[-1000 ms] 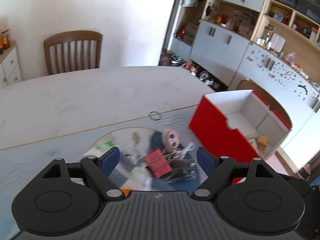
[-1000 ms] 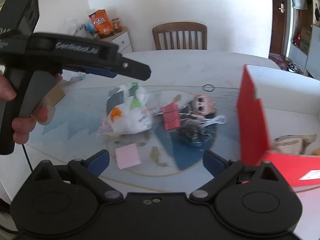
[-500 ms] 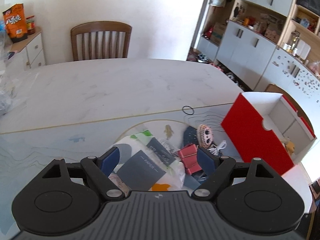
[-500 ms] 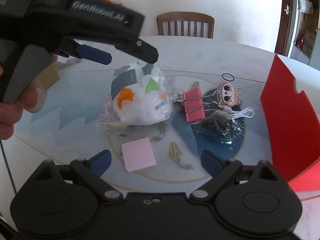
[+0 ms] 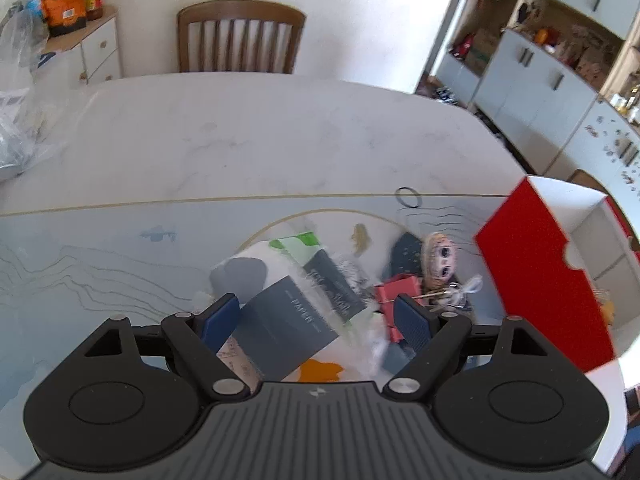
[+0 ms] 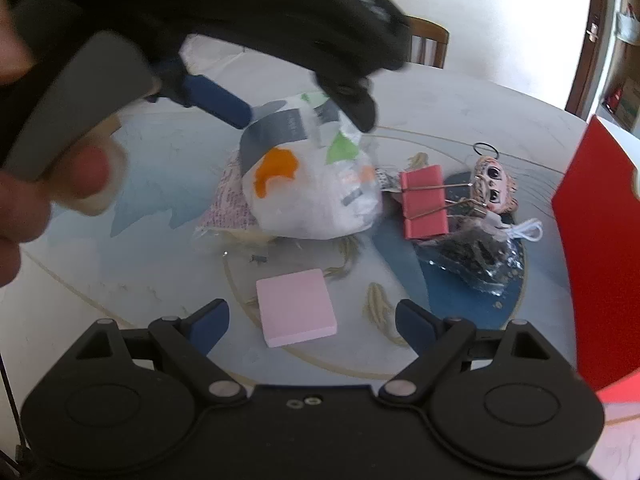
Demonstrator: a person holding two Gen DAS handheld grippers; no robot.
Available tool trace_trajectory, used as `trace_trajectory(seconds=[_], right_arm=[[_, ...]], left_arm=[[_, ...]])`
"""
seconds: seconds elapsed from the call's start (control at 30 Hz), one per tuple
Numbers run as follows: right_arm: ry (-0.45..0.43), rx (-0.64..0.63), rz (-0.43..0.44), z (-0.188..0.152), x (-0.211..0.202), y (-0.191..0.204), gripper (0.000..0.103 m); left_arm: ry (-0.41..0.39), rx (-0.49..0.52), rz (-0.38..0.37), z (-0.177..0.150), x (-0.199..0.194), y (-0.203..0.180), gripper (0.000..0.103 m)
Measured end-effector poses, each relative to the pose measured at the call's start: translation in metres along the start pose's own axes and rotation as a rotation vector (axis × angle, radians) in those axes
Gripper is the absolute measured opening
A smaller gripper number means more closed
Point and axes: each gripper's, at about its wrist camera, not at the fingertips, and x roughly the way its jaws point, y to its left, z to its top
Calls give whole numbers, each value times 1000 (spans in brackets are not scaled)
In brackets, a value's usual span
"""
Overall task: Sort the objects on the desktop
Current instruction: 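Grasp the white printed plastic bag with the left tool while the right tool grasps the pink sticky pad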
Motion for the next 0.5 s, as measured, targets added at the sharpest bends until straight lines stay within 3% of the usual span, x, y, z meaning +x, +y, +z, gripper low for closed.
trace_trajectory(seconds=[0.2, 0.5], right_arm=[[22, -37, -14, 0, 11, 4, 80], [22, -54, -17, 0, 13, 7, 74]], left_arm=[[40, -49, 16, 1, 12, 10, 84], [21, -49, 2, 0, 10, 10, 81]])
